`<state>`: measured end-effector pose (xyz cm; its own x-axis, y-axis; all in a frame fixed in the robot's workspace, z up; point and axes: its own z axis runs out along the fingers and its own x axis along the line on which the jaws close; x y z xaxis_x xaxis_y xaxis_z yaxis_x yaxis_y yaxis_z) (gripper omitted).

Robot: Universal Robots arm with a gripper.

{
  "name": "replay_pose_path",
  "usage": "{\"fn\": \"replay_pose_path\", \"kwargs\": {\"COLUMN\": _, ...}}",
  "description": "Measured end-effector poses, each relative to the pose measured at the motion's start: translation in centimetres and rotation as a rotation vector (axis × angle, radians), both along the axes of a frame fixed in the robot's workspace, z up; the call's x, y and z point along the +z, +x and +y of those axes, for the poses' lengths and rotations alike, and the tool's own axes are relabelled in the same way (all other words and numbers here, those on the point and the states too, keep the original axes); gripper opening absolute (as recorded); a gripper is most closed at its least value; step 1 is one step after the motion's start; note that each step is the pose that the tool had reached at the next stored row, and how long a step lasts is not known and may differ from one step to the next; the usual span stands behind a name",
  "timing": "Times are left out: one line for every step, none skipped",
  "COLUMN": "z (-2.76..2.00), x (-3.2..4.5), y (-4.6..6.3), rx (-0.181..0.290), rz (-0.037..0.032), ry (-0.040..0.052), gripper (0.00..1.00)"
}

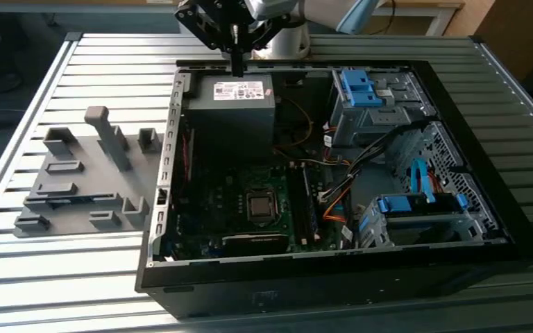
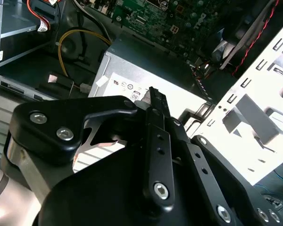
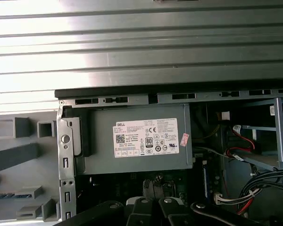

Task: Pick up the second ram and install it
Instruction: 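Reach for the second ram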

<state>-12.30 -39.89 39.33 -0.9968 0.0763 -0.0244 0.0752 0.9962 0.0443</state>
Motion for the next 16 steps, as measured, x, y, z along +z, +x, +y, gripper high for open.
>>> {"fn": "replay_pose_path", "kwargs": {"z": 0.00, "x": 0.00, "y": -0.03, "rx": 0.000, "rz": 0.0000, "ry": 0.0000, "gripper": 0.11}}
{"fn": "replay_pose_path", "kwargs": {"z": 0.00, "x": 0.00, "y": -0.05, "rx": 0.000, "rz": 0.0000, "ry": 0.0000, "gripper": 0.11}}
{"fn": "replay_pose_path", "kwargs": {"z": 0.00, "x": 0.00, "y": -0.07, "rx": 0.000, "rz": 0.0000, "ry": 0.0000, "gripper": 0.11}}
{"fn": "replay_pose_path", "kwargs": {"z": 0.00, "x": 0.00, "y": -0.10, "rx": 0.000, "rz": 0.0000, "ry": 0.0000, "gripper": 0.11}}
{"fn": "replay_pose_path", "kwargs": {"z": 0.00, "x": 0.00, "y": -0.13, "rx": 0.000, "rz": 0.0000, "ry": 0.0000, "gripper": 0.11}}
{"fn": "replay_pose_path", "kwargs": {"z": 0.00, "x": 0.00, "y": -0.15, "rx": 0.000, "rz": -0.0001, "ry": 0.0001, "gripper": 0.11}}
{"fn": "replay_pose_path", "kwargs": {"z": 0.00, "x": 0.00, "y": -0.18, "rx": 0.000, "rz": 0.0000, "ry": 0.0000, "gripper": 0.11}}
{"fn": "replay_pose_path", "kwargs": {"z": 0.00, "x": 0.00, "y": -0.22, "rx": 0.000, "rz": 0.0000, "ry": 0.0001, "gripper": 0.11}}
{"fn": "replay_pose_path", "kwargs": {"z": 0.00, "x": -0.01, "y": -0.25, "rx": 0.000, "rz": -0.0001, "ry": 0.0000, "gripper": 0.11}}
{"fn": "replay_pose_path", "kwargs": {"z": 0.00, "x": 0.00, "y": -0.30, "rx": 0.000, "rz": 0.0000, "ry": 0.0000, "gripper": 0.11}}
{"fn": "replay_pose_path", "kwargs": {"z": -0.01, "x": -0.01, "y": -0.37, "rx": 0.000, "rz": 0.0000, "ry": 0.0000, "gripper": 0.11}}
{"fn": "replay_pose_path", "kwargs": {"z": -0.01, "x": -0.01, "y": -0.45, "rx": 0.000, "rz": -0.0001, "ry": 0.0001, "gripper": 0.11}}
{"fn": "replay_pose_path", "kwargs": {"z": 0.00, "x": -0.01, "y": -0.54, "rx": 0.000, "rz": 0.0000, "ry": 0.0000, "gripper": 0.11}}
{"fn": "replay_pose_path", "kwargs": {"z": 0.00, "x": -0.01, "y": -0.62, "rx": 0.000, "rz": -0.0001, "ry": 0.0001, "gripper": 0.11}}
{"fn": "replay_pose_path", "kwargs": {"z": 0.00, "x": -0.01, "y": -0.68, "rx": 0.000, "rz": 0.0000, "ry": 0.0000, "gripper": 0.11}}
{"fn": "replay_pose_path", "kwargs": {"z": 0.00, "x": -0.01, "y": -0.74, "rx": 0.000, "rz": -0.0001, "ry": 0.0000, "gripper": 0.11}}
